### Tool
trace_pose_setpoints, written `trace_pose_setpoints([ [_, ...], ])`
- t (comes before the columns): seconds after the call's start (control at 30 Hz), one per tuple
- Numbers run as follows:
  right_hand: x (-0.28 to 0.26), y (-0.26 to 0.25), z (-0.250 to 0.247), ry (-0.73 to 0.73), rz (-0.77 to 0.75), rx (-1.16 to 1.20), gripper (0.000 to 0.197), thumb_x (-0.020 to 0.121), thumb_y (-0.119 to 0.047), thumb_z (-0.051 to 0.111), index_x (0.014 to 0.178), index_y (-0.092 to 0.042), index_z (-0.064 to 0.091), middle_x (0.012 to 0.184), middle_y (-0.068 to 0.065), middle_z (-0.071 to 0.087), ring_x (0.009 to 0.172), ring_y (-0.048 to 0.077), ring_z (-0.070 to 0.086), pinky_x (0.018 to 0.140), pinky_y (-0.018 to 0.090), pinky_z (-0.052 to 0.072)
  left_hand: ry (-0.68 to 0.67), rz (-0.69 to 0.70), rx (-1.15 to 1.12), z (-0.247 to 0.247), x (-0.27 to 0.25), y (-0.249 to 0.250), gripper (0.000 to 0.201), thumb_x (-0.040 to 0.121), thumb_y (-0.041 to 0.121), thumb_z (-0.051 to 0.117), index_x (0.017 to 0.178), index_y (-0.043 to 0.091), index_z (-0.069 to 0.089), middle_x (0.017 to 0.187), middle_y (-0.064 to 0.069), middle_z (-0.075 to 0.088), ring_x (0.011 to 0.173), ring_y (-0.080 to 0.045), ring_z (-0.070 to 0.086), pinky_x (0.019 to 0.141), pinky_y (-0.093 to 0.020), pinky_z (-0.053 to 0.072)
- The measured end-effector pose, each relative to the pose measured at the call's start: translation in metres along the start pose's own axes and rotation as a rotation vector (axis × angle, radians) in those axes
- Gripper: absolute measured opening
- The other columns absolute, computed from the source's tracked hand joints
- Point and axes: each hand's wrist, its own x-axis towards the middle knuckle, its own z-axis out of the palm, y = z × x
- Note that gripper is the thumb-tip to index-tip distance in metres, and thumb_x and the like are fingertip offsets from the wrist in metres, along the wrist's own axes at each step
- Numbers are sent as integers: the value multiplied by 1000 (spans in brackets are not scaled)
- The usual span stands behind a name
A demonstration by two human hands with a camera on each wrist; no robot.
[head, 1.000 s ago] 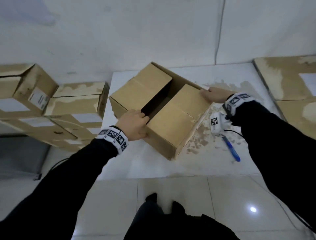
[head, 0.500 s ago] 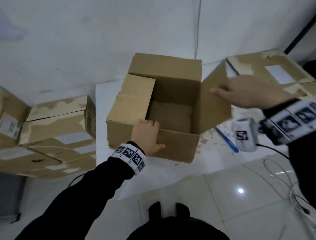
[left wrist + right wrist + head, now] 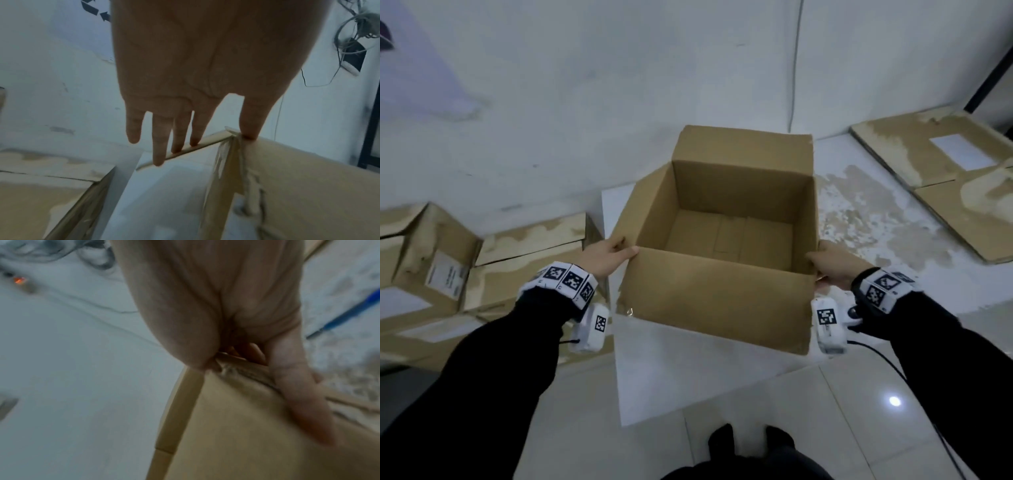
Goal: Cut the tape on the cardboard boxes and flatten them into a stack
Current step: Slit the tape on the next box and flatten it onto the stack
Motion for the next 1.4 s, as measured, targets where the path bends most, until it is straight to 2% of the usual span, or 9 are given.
trace_pose_setpoints([
  [0.2, -8, -2, 8, 282, -136, 156, 41, 94, -5, 37, 134, -8, 26, 119, 18, 49, 90, 34, 56, 68, 44, 54, 167, 145, 195, -28, 2, 44, 58, 95, 42, 49, 146, 18, 32, 145, -12, 43, 127, -31, 46, 105, -39, 35],
  [0.3, -13, 4, 45, 485, -318, 105, 74, 90, 3, 43, 149, -3, -2, 148, 25, 25, 132, 42, 32, 109, 43, 27, 367, 497, 83, -36, -14, 100, 63, 96, 45, 45, 150, 21, 22, 153, -9, 31, 139, -26, 32, 111, -39, 26],
  [0.43, -30, 26, 124, 536, -342, 246, 85, 87, 8, 47, 150, -11, -7, 155, 25, 0, 141, 46, 8, 114, 54, 11, 416, 822, -110, -28, -40, 178, 78, 90, 64, 39, 152, 34, 2, 161, 3, -1, 148, -17, 2, 117, -45, 9],
  [0.63, -47, 79, 180, 313, -585, -111, 91, 93, -13, 54, 147, -20, -19, 149, 11, -37, 141, 20, -22, 116, 35, 10, 201, 537, 73, -4, -24, 204, 99, 74, 80, 45, 152, 34, 4, 161, -2, -6, 146, -33, -6, 114, -60, 11],
  [0.73, -61, 94, 152, 267, -659, -75, 53, 96, -41, 37, 143, -24, 21, 150, -8, 9, 138, 10, 20, 106, 18, 25, 151, 427, 346, -4, -11, 186, 106, 65, 85, 49, 151, 33, 13, 160, -1, 4, 145, -37, 0, 112, -62, 14],
  [0.87, -58, 101, 97, 253, -608, 60, 26, 96, -34, 35, 89, -23, 58, 85, -5, 61, 82, 7, 56, 72, 27, 41, 97, 419, 359, -14, -10, 160, 106, 64, 77, 62, 148, 26, 24, 155, -5, 23, 141, -34, 20, 112, -53, 24],
  [1.0, -41, 83, 54, 96, -452, 275, 39, 102, -20, 34, 82, -10, 66, 81, 7, 67, 80, 22, 63, 74, 32, 52, 76, 411, 379, -20, -15, 156, 101, 67, 72, 63, 147, 22, 26, 149, -5, 30, 135, -29, 31, 111, -47, 29],
  [1.17, 6, 32, 29, -2, -339, 415, 61, 101, -47, 9, 135, -15, 47, 122, -2, 58, 108, 12, 56, 79, 18, 43, 0, 326, 501, -17, -22, 177, 107, 65, 75, 64, 145, 16, 25, 146, -9, 33, 126, -30, 43, 102, -45, 40],
  [1.4, 20, -52, -21, -52, -777, 554, 33, 102, -36, 31, 121, -24, 56, 126, -1, 60, 117, 15, 56, 104, 42, 43, 18, 240, 405, -12, -43, 187, 99, 69, 63, 71, 144, 17, 25, 148, -3, 31, 123, -26, 46, 99, -37, 42],
])
